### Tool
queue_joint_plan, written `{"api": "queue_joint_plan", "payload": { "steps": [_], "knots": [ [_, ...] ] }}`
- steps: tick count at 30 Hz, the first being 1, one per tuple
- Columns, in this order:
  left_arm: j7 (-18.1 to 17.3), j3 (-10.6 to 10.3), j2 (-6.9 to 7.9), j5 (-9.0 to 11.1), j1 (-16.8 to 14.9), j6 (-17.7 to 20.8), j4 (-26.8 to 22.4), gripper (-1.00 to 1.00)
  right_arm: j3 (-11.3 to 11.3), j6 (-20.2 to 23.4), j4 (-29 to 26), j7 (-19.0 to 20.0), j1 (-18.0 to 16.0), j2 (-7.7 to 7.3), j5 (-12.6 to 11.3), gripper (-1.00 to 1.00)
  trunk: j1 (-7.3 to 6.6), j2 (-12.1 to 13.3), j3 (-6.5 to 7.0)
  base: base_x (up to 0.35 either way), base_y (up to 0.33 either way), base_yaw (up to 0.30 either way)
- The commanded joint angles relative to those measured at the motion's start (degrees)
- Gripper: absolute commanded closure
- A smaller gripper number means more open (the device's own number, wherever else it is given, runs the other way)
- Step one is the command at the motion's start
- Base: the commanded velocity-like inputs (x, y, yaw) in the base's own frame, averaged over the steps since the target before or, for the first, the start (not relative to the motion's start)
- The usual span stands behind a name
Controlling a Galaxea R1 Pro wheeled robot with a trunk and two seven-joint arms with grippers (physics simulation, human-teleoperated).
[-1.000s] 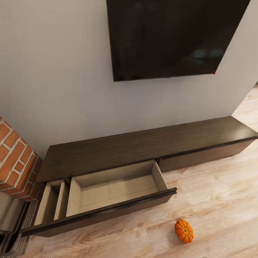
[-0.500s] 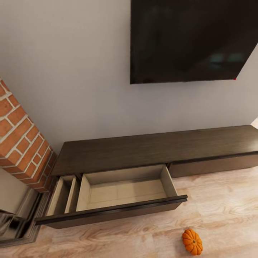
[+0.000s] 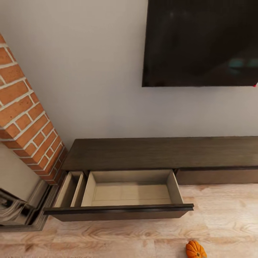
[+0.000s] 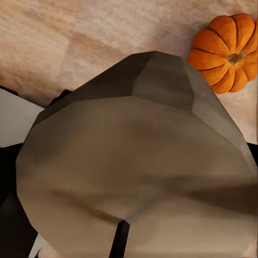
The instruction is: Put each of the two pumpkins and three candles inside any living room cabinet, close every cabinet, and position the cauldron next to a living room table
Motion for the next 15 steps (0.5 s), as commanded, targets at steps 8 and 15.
{"api": "queue_joint_plan", "payload": {
  "steps": [8, 15],
  "knots": [
    [0.25, -0.41, 0.09, 0.5, 0.0, 0.23, -0.04, 1.0, -0.47, -0.14, -0.03, 0.21, 0.34, -0.02, 0.57, 1.0, 0.0, -0.02, 0.5, 0.0, 0.0, 0.232],
    [0.25, -0.41, 0.08, 0.51, -0.01, 0.23, -0.04, 1.0, -0.47, -0.14, -0.03, 0.21, 0.43, -0.02, 0.65, 1.0, 0.0, -0.02, 0.97, 0.0, 0.0, 0.232]
  ]
}}
